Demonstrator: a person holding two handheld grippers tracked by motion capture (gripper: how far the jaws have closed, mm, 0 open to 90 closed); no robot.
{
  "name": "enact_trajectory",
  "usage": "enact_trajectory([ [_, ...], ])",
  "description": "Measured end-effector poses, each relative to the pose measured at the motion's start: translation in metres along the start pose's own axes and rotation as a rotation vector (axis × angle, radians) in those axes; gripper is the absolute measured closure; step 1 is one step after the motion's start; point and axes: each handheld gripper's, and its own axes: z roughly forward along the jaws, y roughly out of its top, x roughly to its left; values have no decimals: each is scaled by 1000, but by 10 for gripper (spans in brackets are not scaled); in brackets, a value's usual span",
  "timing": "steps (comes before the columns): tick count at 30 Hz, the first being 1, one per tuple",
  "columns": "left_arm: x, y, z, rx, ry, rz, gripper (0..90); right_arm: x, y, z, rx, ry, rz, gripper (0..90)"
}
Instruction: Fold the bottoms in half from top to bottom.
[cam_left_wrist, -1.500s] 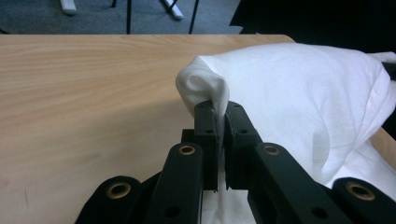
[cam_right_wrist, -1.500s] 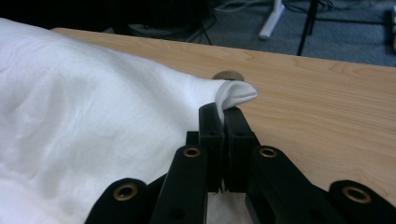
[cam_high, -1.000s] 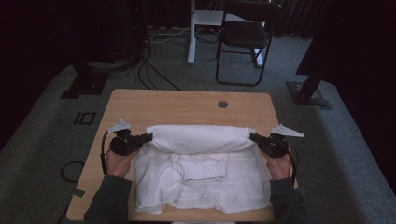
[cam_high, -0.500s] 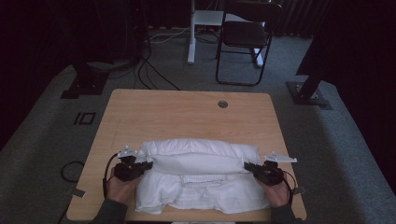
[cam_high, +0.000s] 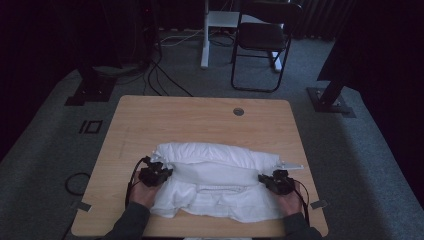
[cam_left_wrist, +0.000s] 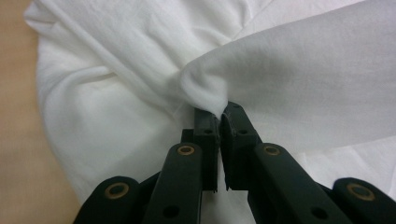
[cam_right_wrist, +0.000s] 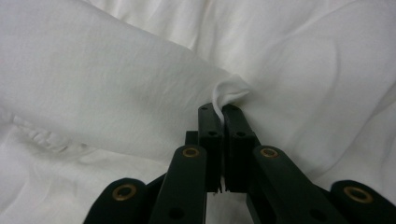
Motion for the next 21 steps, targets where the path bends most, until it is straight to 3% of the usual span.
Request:
enact_trajectory([
  [9, 15, 31, 23, -7, 33, -56, 854, -20, 29, 22, -15, -52, 25, 873],
  [13, 17, 35, 17, -3, 53, -90, 753, -18, 40, 26, 11, -72, 8, 848],
  [15, 18, 37, 6, -28, 55, -100, 682, -15, 44, 20, 14, -80, -10, 726],
  [17, 20, 40, -9, -80, 50, -126, 611, -12, 49, 8, -23, -105, -18, 562],
  [18, 20, 40, -9, -80, 50, -126, 590, -12, 49, 8, -23, -105, -18, 562],
  [19, 21, 45, -19, -114, 53, -135, 575, -10, 59, -9, -92, -115, -9, 461],
  [20, 22, 53, -30, -154, 39, -144, 572, -8, 63, -14, -111, -121, -11, 448],
  [21, 22, 53, -30, -154, 39, -144, 571, -8, 63, -14, -111, -121, -11, 448],
])
